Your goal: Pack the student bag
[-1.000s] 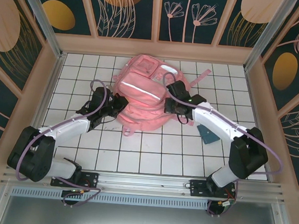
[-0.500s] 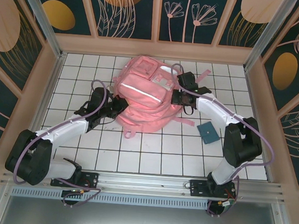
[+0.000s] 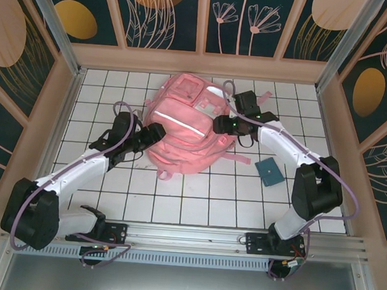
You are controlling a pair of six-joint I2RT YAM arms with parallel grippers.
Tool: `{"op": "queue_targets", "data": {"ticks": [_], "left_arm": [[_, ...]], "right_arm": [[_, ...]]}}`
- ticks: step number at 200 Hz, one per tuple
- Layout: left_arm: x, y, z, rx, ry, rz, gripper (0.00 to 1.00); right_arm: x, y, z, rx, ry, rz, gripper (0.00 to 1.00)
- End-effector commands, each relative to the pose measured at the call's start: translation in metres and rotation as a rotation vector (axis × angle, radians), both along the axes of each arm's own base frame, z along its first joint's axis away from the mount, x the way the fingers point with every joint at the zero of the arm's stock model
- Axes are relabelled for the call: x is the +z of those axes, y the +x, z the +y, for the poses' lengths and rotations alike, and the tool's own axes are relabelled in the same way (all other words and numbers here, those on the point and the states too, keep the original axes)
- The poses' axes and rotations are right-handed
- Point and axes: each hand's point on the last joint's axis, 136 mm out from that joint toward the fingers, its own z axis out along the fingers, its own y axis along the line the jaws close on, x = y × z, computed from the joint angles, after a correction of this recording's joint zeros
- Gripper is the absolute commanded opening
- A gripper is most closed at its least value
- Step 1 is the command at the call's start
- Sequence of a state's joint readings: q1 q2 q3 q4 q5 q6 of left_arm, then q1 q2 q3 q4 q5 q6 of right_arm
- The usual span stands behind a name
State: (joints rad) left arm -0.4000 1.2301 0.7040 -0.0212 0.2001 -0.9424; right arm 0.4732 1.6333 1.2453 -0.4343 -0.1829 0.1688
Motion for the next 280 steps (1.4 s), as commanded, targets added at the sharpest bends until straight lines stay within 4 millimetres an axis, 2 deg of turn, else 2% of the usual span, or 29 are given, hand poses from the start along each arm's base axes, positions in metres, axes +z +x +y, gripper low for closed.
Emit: {"op": "queue_targets", "data": {"ticks": [1, 25, 45, 91, 124, 152, 190, 205, 209, 237, 256, 267, 280], "left_arm": [[0.008, 0.004, 0.014, 0.049, 0.065, -0.023, 0.68], [0.016, 0.006, 0.017, 0.054, 0.083, -0.052, 0.7], [0.024, 0.009, 0.018, 0.047, 0.116, -0.076, 0.72], [0.038, 0.019, 0.027, 0.081, 0.174, -0.121, 0.79], [0.035, 0.022, 0.026, 0.081, 0.173, -0.117, 0.8], [0.031, 0.023, 0.024, 0.075, 0.169, -0.11, 0.8], [0.027, 0.024, 0.023, 0.07, 0.175, -0.108, 0.81], [0.027, 0.025, 0.022, 0.066, 0.172, -0.108, 0.81], [0.026, 0.025, 0.022, 0.066, 0.172, -0.107, 0.81], [0.024, 0.027, 0.02, 0.058, 0.167, -0.106, 0.81], [0.025, 0.027, 0.019, 0.058, 0.166, -0.107, 0.81], [0.026, 0.027, 0.02, 0.06, 0.167, -0.109, 0.81], [0.026, 0.027, 0.021, 0.063, 0.169, -0.111, 0.81]], "right_arm": [[0.011, -0.021, 0.035, 0.216, 0.078, -0.021, 0.61], [0.0, -0.027, 0.046, 0.303, 0.099, 0.003, 0.69], [-0.001, -0.026, 0.053, 0.33, 0.129, 0.01, 0.77], [-0.011, -0.016, 0.063, 0.351, 0.147, 0.02, 0.82], [-0.024, -0.01, 0.071, 0.364, 0.159, 0.052, 0.89], [-0.022, -0.026, 0.08, 0.45, 0.214, 0.076, 0.88], [-0.014, -0.068, 0.08, 0.548, 0.225, 0.091, 0.84], [-0.011, -0.077, 0.073, 0.543, 0.214, 0.092, 0.84], [-0.011, -0.085, 0.077, 0.561, 0.211, 0.094, 0.83], [-0.004, -0.107, 0.078, 0.594, 0.22, 0.09, 0.8], [-0.003, -0.103, 0.075, 0.558, 0.179, 0.059, 0.7], [-0.003, -0.089, 0.068, 0.481, 0.131, 0.023, 0.65], [-0.006, -0.072, 0.058, 0.384, 0.057, -0.009, 0.65]]}}
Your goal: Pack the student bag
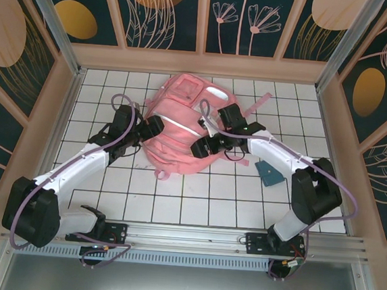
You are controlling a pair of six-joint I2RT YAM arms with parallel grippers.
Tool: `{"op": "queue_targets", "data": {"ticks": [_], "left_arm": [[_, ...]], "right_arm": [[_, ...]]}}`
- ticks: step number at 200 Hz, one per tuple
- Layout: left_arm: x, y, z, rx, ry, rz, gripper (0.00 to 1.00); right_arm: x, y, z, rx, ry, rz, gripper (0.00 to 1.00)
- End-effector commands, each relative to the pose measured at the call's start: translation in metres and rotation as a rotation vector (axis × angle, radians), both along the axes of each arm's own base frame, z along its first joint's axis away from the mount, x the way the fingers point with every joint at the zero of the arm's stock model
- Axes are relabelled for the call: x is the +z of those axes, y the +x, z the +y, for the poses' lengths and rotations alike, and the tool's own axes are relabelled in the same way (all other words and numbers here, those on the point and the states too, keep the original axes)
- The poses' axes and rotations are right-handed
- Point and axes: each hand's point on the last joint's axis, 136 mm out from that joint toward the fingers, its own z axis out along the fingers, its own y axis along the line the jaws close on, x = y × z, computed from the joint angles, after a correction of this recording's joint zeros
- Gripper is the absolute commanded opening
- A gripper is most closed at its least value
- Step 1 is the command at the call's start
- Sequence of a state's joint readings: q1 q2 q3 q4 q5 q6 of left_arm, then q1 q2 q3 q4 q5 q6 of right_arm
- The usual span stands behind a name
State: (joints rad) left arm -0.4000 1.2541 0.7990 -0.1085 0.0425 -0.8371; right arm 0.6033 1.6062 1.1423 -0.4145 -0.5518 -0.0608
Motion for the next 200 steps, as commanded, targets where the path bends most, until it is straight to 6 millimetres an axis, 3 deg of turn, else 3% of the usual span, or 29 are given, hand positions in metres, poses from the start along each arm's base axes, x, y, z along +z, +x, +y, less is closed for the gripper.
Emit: {"op": "queue_targets", "data": {"ticks": [1, 26, 73, 97, 129, 200], "left_arm": [[0.011, 0.007, 0.0, -0.004, 0.007, -0.044, 0.81], [0.012, 0.005, 0.001, -0.002, 0.008, -0.044, 0.81], [0.012, 0.005, 0.001, -0.003, 0.005, -0.045, 0.81], [0.011, 0.006, 0.0, -0.005, 0.004, -0.043, 0.81], [0.01, 0.006, -0.001, -0.013, 0.006, -0.041, 0.81], [0.013, 0.007, 0.0, -0.008, 0.011, -0.047, 0.82]], "right_arm": [[0.001, 0.024, -0.018, -0.149, -0.092, -0.088, 0.65], [-0.005, 0.041, -0.029, -0.243, -0.163, -0.126, 0.63], [-0.008, 0.039, -0.011, -0.272, -0.131, -0.065, 0.63], [-0.012, 0.037, -0.01, -0.327, -0.137, -0.053, 0.72], [-0.017, 0.024, 0.001, -0.276, -0.146, -0.071, 0.82], [-0.04, 0.028, 0.001, -0.245, -0.33, -0.149, 0.71]]}}
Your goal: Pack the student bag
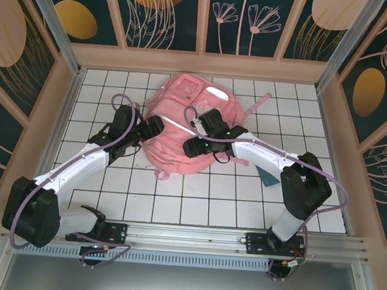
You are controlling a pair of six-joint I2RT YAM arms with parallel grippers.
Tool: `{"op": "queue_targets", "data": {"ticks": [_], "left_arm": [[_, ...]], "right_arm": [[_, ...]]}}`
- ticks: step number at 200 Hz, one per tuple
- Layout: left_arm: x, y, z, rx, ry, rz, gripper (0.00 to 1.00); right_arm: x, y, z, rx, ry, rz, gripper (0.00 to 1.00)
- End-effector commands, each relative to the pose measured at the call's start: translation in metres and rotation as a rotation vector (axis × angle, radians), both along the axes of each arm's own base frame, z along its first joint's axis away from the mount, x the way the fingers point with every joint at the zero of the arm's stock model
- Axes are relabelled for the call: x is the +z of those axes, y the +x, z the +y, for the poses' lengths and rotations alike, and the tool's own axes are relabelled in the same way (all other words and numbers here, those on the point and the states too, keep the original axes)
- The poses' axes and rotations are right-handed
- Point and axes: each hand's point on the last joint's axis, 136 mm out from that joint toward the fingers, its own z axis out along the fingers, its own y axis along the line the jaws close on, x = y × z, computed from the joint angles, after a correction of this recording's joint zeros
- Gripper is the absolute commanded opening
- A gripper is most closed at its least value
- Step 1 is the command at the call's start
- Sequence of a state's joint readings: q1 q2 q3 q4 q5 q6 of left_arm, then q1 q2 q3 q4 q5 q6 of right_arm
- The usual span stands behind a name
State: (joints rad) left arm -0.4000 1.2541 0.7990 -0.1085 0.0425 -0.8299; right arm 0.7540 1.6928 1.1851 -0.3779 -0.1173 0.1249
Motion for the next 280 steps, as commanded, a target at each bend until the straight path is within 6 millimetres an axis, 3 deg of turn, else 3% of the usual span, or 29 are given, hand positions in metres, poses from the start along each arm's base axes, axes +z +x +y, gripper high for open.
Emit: {"op": "queue_targets", "data": {"ticks": [1, 70, 136, 178, 248, 280], "left_arm": [[0.013, 0.008, 0.0, -0.004, 0.006, -0.045, 0.82], [0.013, 0.01, -0.001, -0.004, 0.006, -0.044, 0.82], [0.007, 0.008, -0.002, -0.004, 0.0, -0.032, 0.82], [-0.006, 0.008, -0.017, -0.056, -0.054, -0.001, 0.75], [-0.019, 0.012, -0.047, -0.152, -0.182, 0.039, 0.34], [-0.017, 0.012, -0.059, -0.185, -0.253, 0.04, 0.25]], "right_arm": [[-0.006, 0.005, -0.009, -0.005, -0.095, -0.033, 0.71], [0.003, 0.005, -0.016, -0.004, -0.114, -0.065, 0.27], [0.007, 0.008, -0.023, -0.059, -0.126, -0.076, 0.0], [0.015, -0.023, -0.004, 0.05, -0.032, -0.021, 0.0], [0.032, -0.055, 0.041, 0.155, 0.067, 0.006, 0.0], [0.043, -0.06, 0.075, 0.174, 0.143, 0.013, 0.0]]}}
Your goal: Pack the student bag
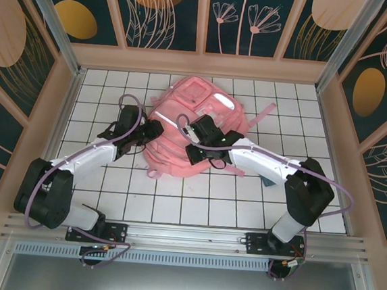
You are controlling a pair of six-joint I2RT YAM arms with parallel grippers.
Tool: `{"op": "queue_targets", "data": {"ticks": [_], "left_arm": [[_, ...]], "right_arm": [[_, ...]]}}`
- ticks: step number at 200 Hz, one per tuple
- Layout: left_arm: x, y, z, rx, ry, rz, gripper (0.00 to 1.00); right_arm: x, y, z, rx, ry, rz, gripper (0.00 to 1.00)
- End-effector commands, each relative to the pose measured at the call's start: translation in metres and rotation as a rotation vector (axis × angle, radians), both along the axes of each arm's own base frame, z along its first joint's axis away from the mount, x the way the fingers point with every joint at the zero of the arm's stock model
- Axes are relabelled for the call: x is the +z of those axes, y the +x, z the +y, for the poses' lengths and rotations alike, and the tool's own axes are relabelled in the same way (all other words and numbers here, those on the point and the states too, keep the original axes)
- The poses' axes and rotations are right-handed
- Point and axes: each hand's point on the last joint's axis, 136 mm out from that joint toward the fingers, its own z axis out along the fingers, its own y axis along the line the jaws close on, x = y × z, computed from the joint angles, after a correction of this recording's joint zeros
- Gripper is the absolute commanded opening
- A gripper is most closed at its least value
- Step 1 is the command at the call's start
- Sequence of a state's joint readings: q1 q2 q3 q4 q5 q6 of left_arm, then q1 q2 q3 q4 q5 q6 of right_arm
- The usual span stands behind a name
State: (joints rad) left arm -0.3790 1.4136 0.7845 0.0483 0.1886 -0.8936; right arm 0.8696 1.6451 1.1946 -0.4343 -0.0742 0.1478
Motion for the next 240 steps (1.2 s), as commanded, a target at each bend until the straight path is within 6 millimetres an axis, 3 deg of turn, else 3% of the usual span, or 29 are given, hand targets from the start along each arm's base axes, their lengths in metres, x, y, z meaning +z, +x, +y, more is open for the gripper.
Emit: {"op": "queue_targets", "data": {"ticks": [1, 43, 52, 89, 123, 140, 171, 197, 240], "left_arm": [[0.016, -0.004, -0.035, -0.123, -0.142, -0.039, 0.25], [0.02, -0.005, -0.04, -0.139, -0.177, -0.039, 0.21], [0.019, -0.005, -0.038, -0.131, -0.163, -0.035, 0.26], [0.017, -0.008, -0.02, -0.077, -0.061, -0.028, 0.54], [0.015, -0.023, -0.007, -0.078, 0.013, -0.026, 0.59], [0.016, -0.033, -0.006, -0.096, 0.058, -0.03, 0.58], [0.015, -0.055, -0.014, -0.15, 0.193, -0.024, 0.55], [0.003, -0.074, -0.027, -0.206, 0.262, 0.006, 0.52], [-0.005, -0.094, -0.054, -0.292, 0.325, 0.025, 0.45]], "right_arm": [[0.029, -0.023, 0.055, 0.103, 0.162, 0.034, 0.0], [0.035, -0.019, 0.077, 0.031, 0.215, 0.024, 0.0], [0.038, -0.016, 0.074, -0.007, 0.221, 0.017, 0.07], [0.06, -0.01, 0.032, -0.208, 0.27, -0.004, 0.37], [0.054, -0.007, -0.021, -0.496, 0.356, 0.113, 0.57], [0.044, 0.0, -0.044, -0.674, 0.439, 0.204, 0.58], [0.044, 0.008, -0.042, -0.778, 0.611, 0.356, 0.6], [0.038, 0.02, -0.044, -0.86, 0.656, 0.403, 0.61], [0.023, 0.033, -0.03, -0.876, 0.689, 0.485, 0.56]]}}
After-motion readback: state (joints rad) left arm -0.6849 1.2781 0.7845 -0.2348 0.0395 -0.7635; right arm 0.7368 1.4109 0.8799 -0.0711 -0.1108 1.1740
